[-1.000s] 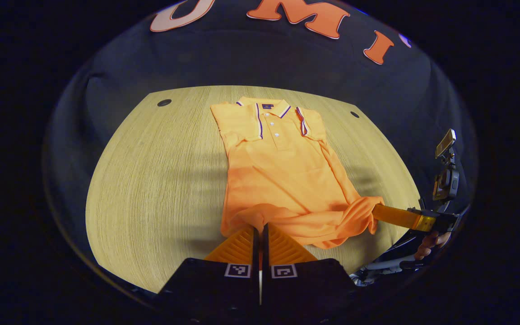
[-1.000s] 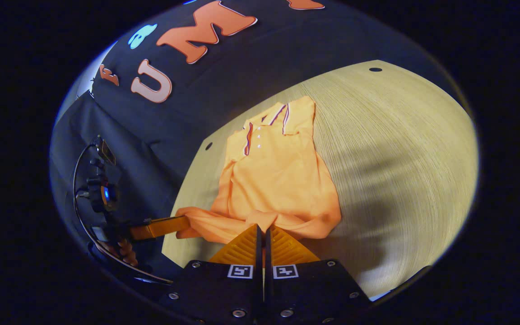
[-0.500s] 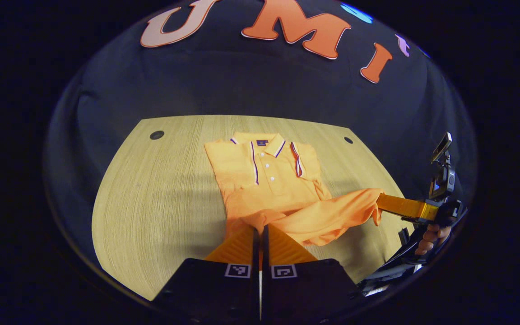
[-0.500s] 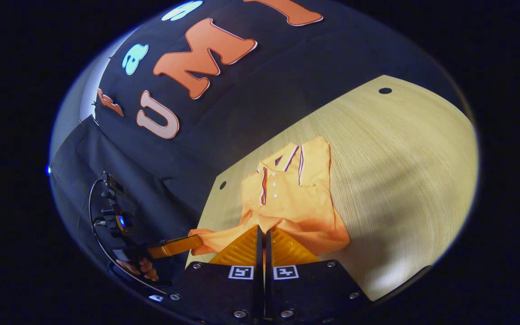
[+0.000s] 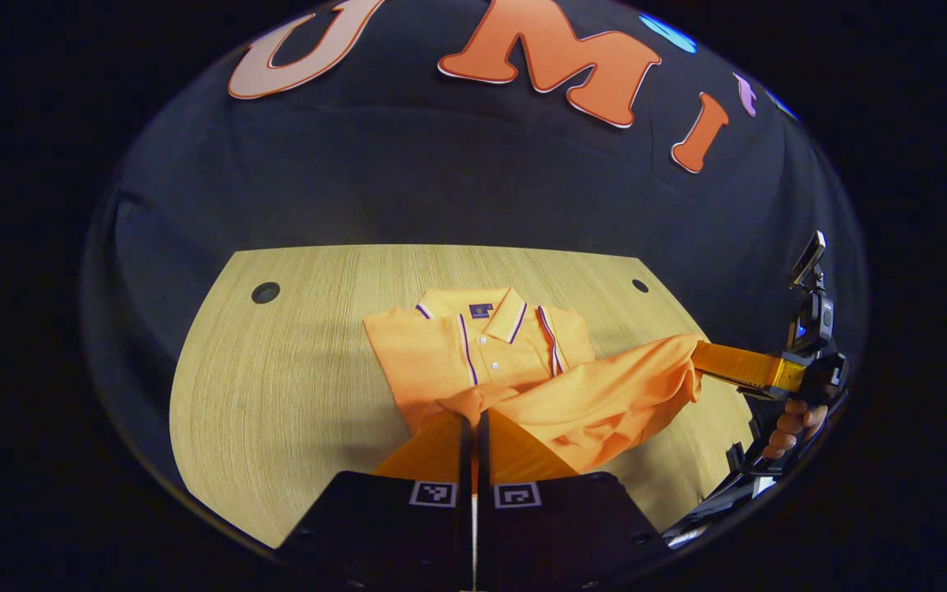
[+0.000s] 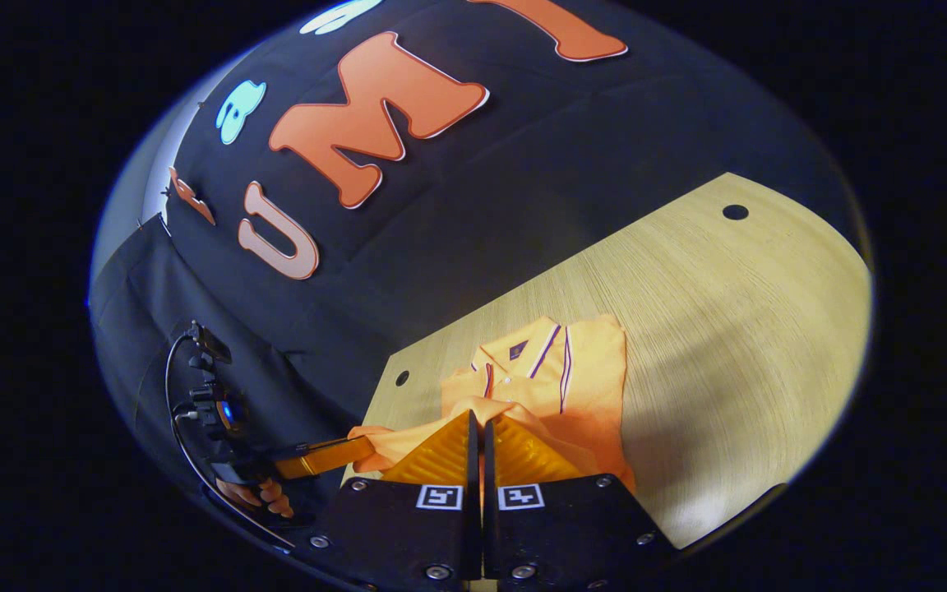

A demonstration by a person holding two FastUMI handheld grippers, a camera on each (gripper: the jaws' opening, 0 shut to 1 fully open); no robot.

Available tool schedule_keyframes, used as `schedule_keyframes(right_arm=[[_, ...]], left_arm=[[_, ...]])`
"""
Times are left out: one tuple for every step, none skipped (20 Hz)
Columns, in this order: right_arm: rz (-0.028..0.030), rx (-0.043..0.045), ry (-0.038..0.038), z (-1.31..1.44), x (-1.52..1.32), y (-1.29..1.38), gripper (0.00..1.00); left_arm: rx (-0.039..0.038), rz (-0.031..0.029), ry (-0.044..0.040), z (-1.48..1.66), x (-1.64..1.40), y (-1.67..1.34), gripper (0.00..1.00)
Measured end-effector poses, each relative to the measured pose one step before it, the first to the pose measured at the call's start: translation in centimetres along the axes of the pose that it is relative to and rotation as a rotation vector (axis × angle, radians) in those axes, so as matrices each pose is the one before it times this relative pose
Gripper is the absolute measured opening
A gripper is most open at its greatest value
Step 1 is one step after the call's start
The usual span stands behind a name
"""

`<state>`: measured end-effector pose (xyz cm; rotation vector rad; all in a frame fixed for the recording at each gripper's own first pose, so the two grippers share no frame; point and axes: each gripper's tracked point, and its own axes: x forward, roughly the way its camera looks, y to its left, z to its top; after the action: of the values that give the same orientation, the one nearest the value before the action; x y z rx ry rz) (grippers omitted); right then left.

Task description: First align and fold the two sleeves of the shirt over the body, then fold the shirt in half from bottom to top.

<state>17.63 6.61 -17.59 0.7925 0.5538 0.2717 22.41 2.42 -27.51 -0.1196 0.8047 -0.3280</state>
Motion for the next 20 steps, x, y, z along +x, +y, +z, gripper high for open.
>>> schedule_keyframes(right_arm=[[-0.01065, -0.00611, 0.00285, 0.467, 0.827, -0.156, 0.02], [-0.00815, -0.00549, -0.00171, 0.626, 0.924, -0.202, 0.02], [-0.01249, -0.00684, 0.00461, 0.562, 0.947, -0.163, 0.02], [-0.01661, -0.00814, -0.00005, 0.674, 1.042, -0.408, 0.02], [-0.01471, -0.00867, 0.00847, 0.373, 1.023, -0.336, 0.01], [-0.01560, -0.00426, 0.00229, 0.535, 1.126, -0.355, 0.01], [-0.01785, 0.00173, 0.00849, 0.583, 1.045, -0.260, 0.02], [-0.01933, -0.00435, 0.00575, 0.702, 1.273, -0.330, 0.01], [-0.01623, -0.01419, 0.00560, 0.679, 1.174, -0.092, 0.01], [-0.02133, -0.01823, 0.00735, 0.566, 1.220, -0.250, 0.02], [-0.03057, -0.01629, 0.01028, 0.418, 1.318, -0.521, 0.01], [-0.02931, -0.01179, 0.01617, 0.205, 1.282, -0.545, 0.01], [-0.05206, -0.01057, 0.01571, 0.274, 0.893, -1.115, 0.02], [-0.03654, -0.00320, 0.01216, 0.263, 0.929, -0.953, 0.02], [-0.02310, 0.01094, 0.03353, -0.063, 0.809, -0.421, 0.02], [-0.00427, 0.00428, 0.03884, -0.570, 0.564, -0.082, 0.02], [-0.02751, -0.00670, 0.00329, -0.077, 0.521, -0.582, 0.04], [-0.00976, -0.02177, -0.01553, 0.327, 0.238, -0.207, 0.09], [-0.01795, -0.02270, -0.01688, 0.280, -0.130, -0.143, 0.28], [-0.00534, -0.02440, -0.01022, 0.202, -0.392, -0.125, 0.39]], left_arm=[[0.00113, -0.00311, -0.00186, 0.779, 0.827, 0.540, 0.02], [0.00077, 0.00421, -0.00153, 0.873, 0.824, 0.447, 0.02], [0.00073, -0.00426, 0.00302, 0.877, 1.018, 0.358, 0.02], [-0.00360, -0.00194, 0.00023, 0.825, 0.962, 0.428, 0.02], [-0.00492, -0.00548, 0.00385, 0.737, 0.942, 0.400, 0.02], [-0.00960, -0.00092, 0.00624, 0.785, 1.083, 0.414, 0.02], [-0.00326, -0.00276, 0.00970, 0.601, 1.310, 0.536, 0.02], [0.00424, 0.00207, 0.00814, 0.627, 1.195, 0.470, 0.02], [0.00794, 0.00333, 0.00867, 0.567, 1.325, 0.508, 0.02], [0.00692, -0.00006, 0.00847, 0.550, 1.219, 0.369, 0.02], [0.00547, 0.00481, 0.00664, 0.445, 1.114, 0.479, 0.02], [0.00574, 0.00678, 0.00476, 0.302, 1.215, 0.456, 0.02], [0.00688, 0.01235, 0.01089, 0.170, 1.138, 0.608, 0.02], [0.00393, 0.01185, 0.00931, 0.086, 0.970, 0.476, 0.02], [0.00316, 0.00392, 0.01105, -0.159, 0.701, 0.011, 0.02], [0.00397, 0.01117, 0.00408, -0.100, 0.545, 0.116, 0.06], [0.00331, 0.01104, 0.00664, -0.057, 0.381, 0.124, 0.25], [-0.00629, 0.00475, -0.00598, 0.182, -0.117, -0.092, 0.50], [-0.00839, 0.01600, -0.00966, 0.451, -0.285, 0.140, 0.75], [-0.01129, 0.00669, -0.01614, 0.462, -0.099, -0.049, 1.00]])
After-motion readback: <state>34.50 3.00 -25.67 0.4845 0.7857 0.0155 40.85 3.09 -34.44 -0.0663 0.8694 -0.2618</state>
